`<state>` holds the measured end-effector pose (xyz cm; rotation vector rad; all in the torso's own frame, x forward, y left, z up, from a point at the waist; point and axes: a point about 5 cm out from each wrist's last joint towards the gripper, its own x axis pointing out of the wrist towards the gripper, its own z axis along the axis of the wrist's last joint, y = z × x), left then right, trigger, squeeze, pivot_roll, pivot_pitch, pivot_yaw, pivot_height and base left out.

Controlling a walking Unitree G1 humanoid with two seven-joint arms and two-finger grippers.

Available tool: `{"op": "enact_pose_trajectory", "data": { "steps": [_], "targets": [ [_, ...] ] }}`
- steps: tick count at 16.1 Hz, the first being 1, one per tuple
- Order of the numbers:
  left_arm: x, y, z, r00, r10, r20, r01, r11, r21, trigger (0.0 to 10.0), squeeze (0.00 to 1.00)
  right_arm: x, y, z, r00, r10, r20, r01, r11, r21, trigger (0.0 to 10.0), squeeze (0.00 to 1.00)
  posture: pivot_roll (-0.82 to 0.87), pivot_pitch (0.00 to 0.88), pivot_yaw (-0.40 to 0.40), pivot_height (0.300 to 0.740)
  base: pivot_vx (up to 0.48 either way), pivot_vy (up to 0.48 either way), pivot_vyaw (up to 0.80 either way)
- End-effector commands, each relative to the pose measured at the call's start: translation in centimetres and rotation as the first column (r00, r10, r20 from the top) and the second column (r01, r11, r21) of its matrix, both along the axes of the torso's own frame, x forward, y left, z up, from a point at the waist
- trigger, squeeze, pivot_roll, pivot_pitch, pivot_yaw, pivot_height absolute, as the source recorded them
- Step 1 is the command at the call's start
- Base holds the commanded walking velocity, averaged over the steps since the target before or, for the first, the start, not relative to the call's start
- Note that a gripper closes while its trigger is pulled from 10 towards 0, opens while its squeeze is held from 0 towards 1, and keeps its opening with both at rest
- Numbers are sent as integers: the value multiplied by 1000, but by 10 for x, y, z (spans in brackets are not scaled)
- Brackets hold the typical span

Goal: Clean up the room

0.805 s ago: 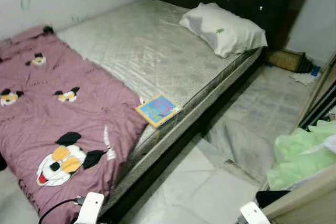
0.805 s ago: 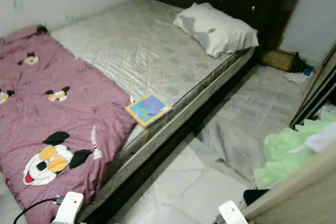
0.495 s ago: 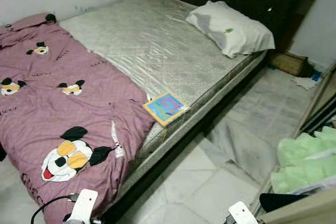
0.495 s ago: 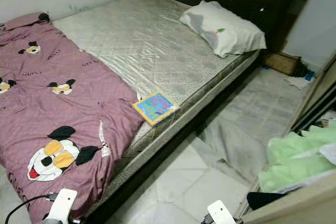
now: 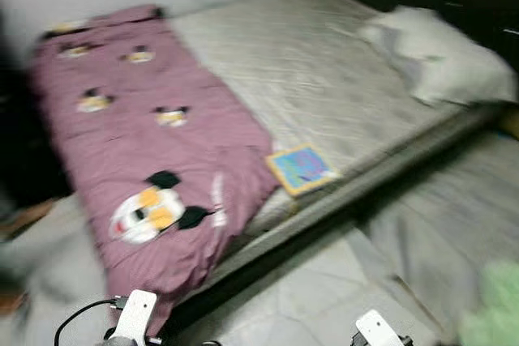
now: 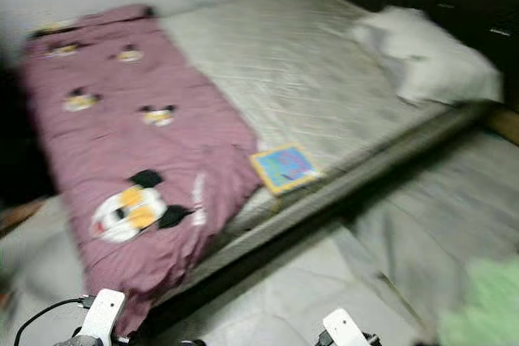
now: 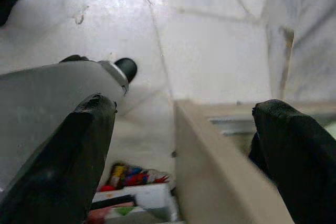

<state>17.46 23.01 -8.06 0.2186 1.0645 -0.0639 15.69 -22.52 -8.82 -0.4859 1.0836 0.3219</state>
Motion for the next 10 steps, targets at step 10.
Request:
{"op": "enact_pose_trajectory", "data": {
  "steps": [10],
  "targets": [
    [-1,4,1,1000,7,23,-8,999,45,10000,0,2,1,1,999,-6,35,6,1000,-6,10000,0,3,75,10,740,0,0,659]
  ]
}}
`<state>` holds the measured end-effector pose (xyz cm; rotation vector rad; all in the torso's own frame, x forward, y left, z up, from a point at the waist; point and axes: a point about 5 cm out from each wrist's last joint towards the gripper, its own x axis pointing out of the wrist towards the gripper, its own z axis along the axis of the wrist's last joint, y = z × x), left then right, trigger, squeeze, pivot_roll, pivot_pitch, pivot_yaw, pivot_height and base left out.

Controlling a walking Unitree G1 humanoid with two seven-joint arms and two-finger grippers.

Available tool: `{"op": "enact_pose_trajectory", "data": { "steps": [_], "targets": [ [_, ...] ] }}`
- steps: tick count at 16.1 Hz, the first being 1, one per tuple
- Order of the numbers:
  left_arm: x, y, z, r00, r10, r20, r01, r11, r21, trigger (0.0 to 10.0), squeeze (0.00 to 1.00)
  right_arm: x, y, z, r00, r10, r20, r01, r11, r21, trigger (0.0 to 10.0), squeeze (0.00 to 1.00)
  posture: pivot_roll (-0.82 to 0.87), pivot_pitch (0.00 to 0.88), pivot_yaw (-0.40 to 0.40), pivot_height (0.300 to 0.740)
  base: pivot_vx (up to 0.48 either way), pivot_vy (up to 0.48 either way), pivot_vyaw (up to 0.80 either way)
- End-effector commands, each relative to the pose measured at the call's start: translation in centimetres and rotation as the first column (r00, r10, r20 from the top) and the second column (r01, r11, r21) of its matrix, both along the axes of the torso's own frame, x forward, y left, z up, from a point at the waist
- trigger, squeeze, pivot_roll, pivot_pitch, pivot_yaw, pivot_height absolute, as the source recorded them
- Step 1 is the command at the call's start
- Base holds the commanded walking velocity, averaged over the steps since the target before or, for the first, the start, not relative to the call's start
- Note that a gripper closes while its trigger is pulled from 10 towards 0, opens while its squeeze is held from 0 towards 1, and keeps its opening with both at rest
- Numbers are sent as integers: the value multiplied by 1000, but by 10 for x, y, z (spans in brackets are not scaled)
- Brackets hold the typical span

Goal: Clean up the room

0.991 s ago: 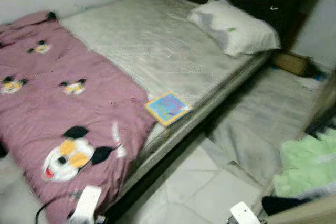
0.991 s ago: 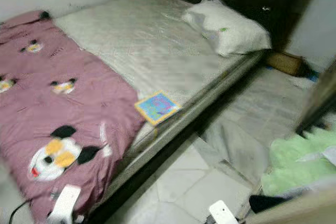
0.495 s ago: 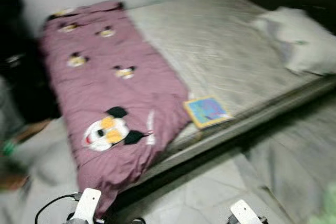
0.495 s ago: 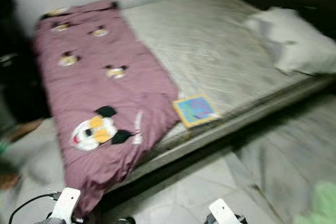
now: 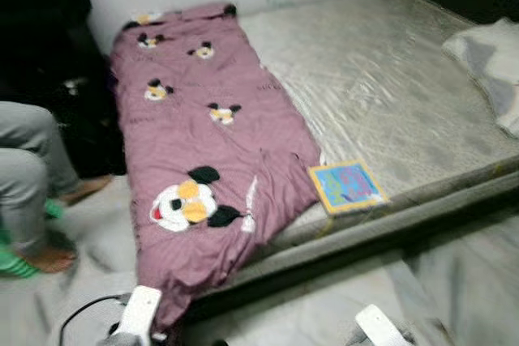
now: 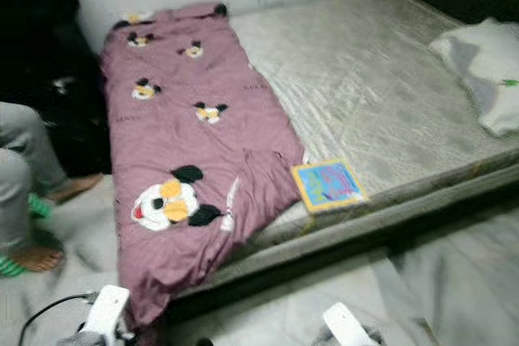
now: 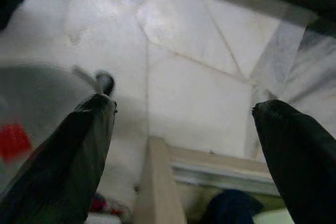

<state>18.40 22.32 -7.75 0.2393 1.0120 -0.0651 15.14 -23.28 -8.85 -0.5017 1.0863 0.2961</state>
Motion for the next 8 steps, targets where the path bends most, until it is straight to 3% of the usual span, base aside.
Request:
{"op": "enact_pose_trajectory", "data": {
  "steps": [1,4,5,7,8],
  "targets": [
    [-9,12,-1,1000,25,-8,-24,999,44,10000,0,8,8,2,999,-27,46,25,999,29,10000,0,3,75,10,740,0,0,575],
    [-4,12,2,993,78,92,-83,995,52,10000,0,12,5,6,977,-141,159,135,990,49,10000,0,8,71,3,740,0,0,0],
    [0,13,7,979,99,179,-114,991,72,10000,0,16,4,9,951,-199,237,188,980,66,10000,0,12,71,5,740,0,0,0],
    [5,16,12,962,81,262,-122,982,144,10000,0,19,3,13,918,-241,313,229,970,77,10000,0,2,71,12,740,0,0,0],
    [23,37,32,927,94,364,-150,980,130,10000,0,20,3,14,903,-271,333,253,963,97,10000,0,0,69,18,740,0,0,0]
  ]
}}
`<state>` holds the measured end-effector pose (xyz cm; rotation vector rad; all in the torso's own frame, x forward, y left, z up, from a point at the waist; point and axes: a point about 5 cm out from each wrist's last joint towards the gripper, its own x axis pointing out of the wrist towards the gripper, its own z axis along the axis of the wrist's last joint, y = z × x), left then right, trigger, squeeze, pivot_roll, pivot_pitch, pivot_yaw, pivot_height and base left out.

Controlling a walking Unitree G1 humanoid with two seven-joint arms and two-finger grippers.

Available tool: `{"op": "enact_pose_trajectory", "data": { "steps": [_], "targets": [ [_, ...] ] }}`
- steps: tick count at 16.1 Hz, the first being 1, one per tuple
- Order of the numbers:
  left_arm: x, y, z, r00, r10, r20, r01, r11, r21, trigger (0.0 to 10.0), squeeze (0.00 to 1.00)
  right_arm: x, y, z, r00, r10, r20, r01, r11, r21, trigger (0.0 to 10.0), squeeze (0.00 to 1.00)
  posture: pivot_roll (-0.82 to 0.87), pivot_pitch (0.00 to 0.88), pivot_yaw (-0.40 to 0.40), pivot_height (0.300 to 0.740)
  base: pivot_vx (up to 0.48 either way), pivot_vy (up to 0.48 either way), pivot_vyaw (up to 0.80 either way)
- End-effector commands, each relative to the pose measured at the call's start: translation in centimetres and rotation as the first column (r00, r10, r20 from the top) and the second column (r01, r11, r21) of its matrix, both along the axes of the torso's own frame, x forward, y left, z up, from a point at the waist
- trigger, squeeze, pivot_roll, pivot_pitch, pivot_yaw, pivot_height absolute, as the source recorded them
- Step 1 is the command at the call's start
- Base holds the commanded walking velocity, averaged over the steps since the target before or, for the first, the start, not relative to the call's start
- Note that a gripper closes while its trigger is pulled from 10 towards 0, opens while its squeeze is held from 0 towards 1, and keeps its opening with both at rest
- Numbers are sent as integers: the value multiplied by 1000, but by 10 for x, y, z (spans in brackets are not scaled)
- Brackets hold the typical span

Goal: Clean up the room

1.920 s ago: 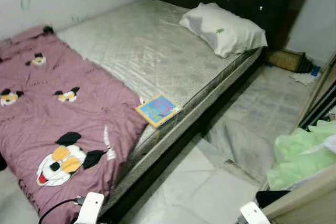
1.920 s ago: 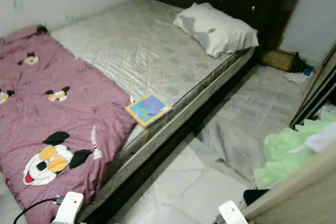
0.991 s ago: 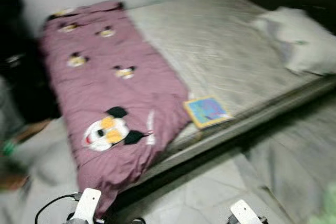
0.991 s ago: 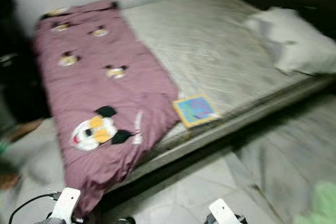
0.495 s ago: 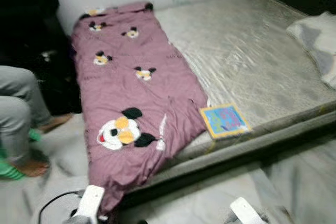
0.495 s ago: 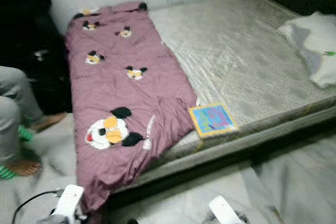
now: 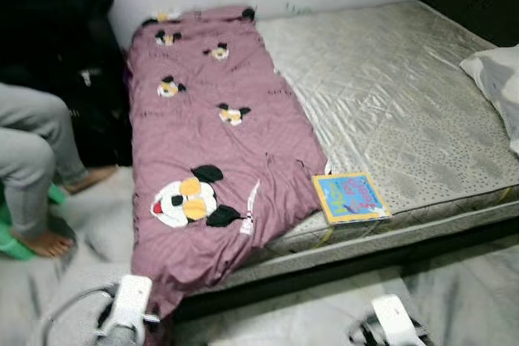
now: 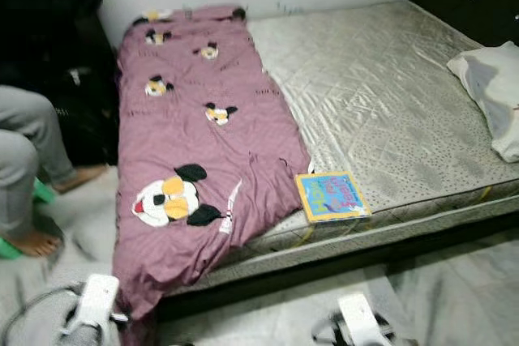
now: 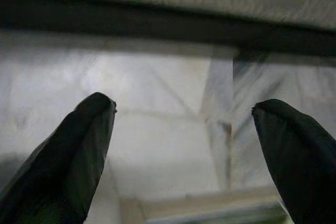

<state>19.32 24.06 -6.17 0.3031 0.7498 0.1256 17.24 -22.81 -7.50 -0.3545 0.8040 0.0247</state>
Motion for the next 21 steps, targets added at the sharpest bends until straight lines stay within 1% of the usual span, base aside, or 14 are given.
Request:
{"op": "enact_pose_trajectory", "data": {
  "steps": [1,2,3,5,6,8,9,10,13,15,17,18,20,21],
  "targets": [
    [28,44,40,984,3,178,-22,994,108,10000,0,24,-12,20,989,-38,142,32,999,41,10000,0,0,69,18,740,0,0,0],
    [31,53,50,972,19,236,-49,991,122,10000,0,60,-27,55,946,-23,323,-1,997,73,10000,0,1,63,23,740,0,0,0],
    [33,55,56,957,43,288,-77,991,108,10000,0,76,-31,75,909,-18,417,-23,995,93,10000,0,-1,60,24,740,0,0,0],
    [38,54,74,901,56,430,-94,993,68,10000,0,88,-21,95,847,-63,528,-43,982,185,10000,0,-1,57,24,740,0,0,0],
    [41,46,89,854,37,520,-67,997,39,10000,0,93,-11,111,801,-56,596,-84,975,205,10000,0,1,53,23,740,0,0,0],
    [48,18,114,772,-2,636,22,999,-23,10000,0,91,8,135,730,-2,683,-181,964,197,10000,0,11,43,24,740,0,0,0],
    [48,6,125,741,4,672,54,996,-66,10000,0,89,16,142,711,-5,703,-202,956,211,10000,0,11,43,24,740,0,0,0],
    [50,-11,140,685,-20,728,106,992,-72,10000,0,86,23,151,687,-39,726,-201,950,241,10000,0,9,37,27,740,0,0,0],
    [48,-41,163,605,-61,794,240,965,-109,10000,0,76,39,166,664,-90,742,-198,936,292,10000,0,-28,28,29,740,0,0,0],
    [45,-55,164,599,-162,784,349,934,-74,10000,0,61,52,163,685,-82,724,-217,926,310,10000,0,-43,17,50,740,0,0,0],
    [39,-52,154,649,-148,746,335,936,-106,10000,0,43,52,161,697,-24,717,-238,935,263,10000,0,-64,0,69,740,0,0,0],
    [34,-49,149,663,-158,731,328,940,-95,10000,0,33,42,156,723,-43,690,-199,943,267,10000,0,-73,0,78,740,0,0,0],
    [32,-49,142,687,-147,712,311,945,-105,10000,0,29,35,149,739,-44,672,-181,948,262,10000,0,-82,0,93,740,0,0,0],
    [41,-58,143,668,-162,726,335,937,-99,10000,0,37,33,147,733,-48,679,-174,951,255,10000,0,-86,0,105,740,0,0,0]
  ]
}}
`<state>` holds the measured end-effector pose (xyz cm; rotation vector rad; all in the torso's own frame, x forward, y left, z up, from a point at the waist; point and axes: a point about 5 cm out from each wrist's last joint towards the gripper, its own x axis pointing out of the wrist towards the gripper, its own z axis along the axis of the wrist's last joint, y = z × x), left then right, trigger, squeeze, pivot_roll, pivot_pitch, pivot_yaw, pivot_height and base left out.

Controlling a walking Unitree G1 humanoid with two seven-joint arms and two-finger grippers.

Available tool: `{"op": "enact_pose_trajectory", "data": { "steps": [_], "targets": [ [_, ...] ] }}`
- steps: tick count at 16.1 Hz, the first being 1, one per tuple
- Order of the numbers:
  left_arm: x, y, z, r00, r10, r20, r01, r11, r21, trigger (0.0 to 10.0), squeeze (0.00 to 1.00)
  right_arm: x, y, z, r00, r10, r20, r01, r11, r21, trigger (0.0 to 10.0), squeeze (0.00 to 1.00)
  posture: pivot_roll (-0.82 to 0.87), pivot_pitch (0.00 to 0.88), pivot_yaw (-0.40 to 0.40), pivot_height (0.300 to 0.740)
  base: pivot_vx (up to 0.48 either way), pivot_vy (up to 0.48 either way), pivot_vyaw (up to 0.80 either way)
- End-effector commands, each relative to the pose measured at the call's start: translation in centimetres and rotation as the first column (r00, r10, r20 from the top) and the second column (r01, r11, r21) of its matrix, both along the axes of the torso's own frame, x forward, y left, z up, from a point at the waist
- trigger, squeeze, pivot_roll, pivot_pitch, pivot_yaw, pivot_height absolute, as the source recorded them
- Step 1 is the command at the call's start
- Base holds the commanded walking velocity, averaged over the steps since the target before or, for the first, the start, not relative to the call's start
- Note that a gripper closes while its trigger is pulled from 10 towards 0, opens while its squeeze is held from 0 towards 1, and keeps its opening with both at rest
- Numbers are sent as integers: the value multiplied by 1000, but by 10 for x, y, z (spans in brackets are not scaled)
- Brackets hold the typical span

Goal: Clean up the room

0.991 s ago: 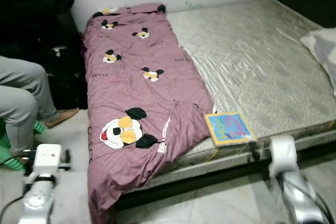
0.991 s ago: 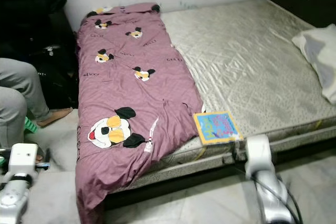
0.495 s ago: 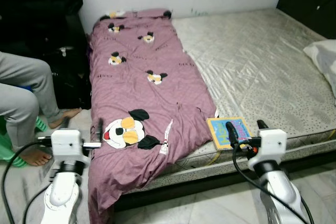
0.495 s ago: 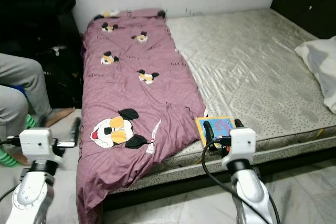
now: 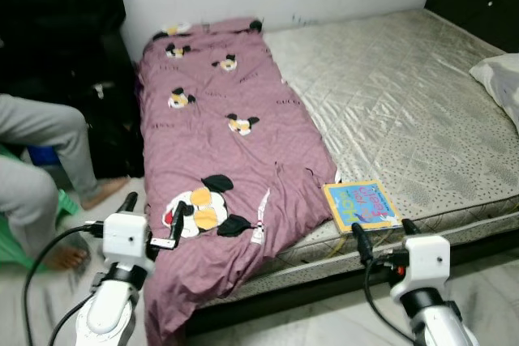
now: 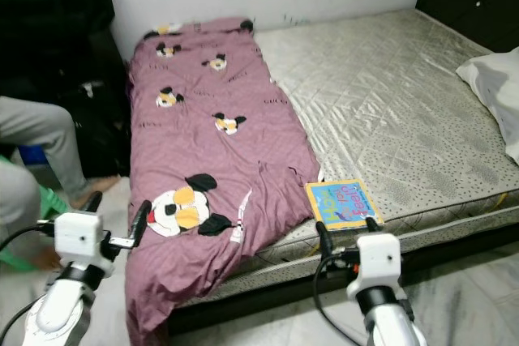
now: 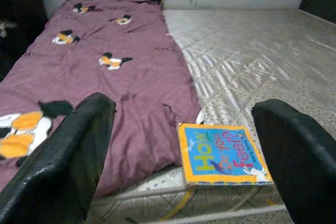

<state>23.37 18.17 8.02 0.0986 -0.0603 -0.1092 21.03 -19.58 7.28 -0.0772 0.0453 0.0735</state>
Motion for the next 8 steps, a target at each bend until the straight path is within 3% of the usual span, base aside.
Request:
{"op": "enact_pose_trajectory", "data": {
  "steps": [1,3,8],
  "targets": [
    [8,-7,5,1000,-14,13,14,1000,-4,10000,0,6,2,2,1000,-14,2,14,1000,8,10000,0,-95,0,120,740,0,0,0],
    [27,-29,11,996,-84,37,85,996,-20,10000,0,12,11,2,999,-41,4,41,998,38,10000,0,-139,0,150,740,0,0,0],
    [38,-44,14,987,-154,46,154,988,-6,10000,0,3,27,3,999,-34,2,34,998,51,10000,0,-186,0,180,740,0,0,0]
  ]
}}
